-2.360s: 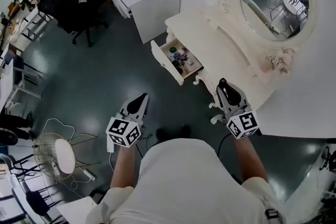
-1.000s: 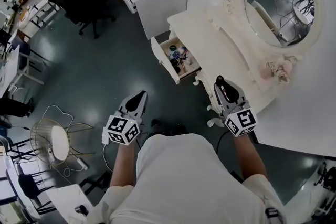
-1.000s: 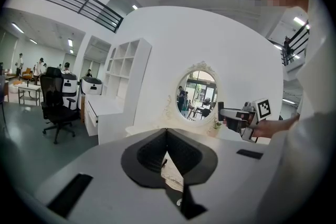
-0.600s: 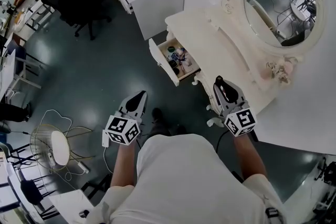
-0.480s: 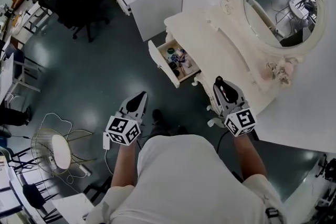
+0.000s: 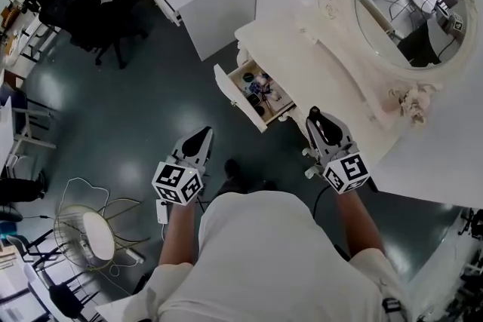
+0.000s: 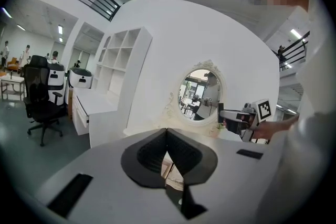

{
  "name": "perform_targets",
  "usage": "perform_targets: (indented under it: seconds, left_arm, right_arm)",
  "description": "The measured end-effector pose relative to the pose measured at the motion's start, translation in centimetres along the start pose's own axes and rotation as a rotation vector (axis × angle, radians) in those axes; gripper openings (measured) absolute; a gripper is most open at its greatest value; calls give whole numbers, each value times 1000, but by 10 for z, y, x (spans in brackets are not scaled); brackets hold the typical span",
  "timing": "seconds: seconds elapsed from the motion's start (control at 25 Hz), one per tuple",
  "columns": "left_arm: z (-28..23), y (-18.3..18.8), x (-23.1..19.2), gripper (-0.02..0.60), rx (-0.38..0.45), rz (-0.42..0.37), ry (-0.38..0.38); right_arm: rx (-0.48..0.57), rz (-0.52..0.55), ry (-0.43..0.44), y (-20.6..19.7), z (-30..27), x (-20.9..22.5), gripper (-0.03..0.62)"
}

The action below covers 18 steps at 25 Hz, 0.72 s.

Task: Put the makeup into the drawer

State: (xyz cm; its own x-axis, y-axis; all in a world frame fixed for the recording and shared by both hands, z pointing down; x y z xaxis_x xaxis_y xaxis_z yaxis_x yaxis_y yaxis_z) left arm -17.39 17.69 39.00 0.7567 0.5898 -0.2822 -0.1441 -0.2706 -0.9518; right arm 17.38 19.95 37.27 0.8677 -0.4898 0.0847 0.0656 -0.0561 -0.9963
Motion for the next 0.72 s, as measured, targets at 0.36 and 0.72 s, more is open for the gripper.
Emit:
perform_targets:
  seconds: [0.36, 0.72]
  left_arm:
    - [-20, 15, -58, 17, -16, 16, -64]
    - [-34, 23, -101, 17, -32, 23, -141]
  right_arm:
    - [-18, 8, -56, 1, -43, -17, 103]
    - [-31, 26, -112, 1, -73, -33, 103]
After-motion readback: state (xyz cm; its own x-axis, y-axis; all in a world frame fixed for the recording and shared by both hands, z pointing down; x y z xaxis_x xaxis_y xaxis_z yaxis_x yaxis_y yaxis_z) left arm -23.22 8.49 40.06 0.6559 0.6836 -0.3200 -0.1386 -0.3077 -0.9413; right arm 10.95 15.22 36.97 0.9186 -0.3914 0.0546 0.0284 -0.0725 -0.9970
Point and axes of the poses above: the fingertips, and each gripper's own axes: z backward along the fingers, x to its right, y out of its top, the point moved 8 cm from there along z, backward along the fingers, and after that the axes turned 11 degrees about x, right-handed, at the moved point
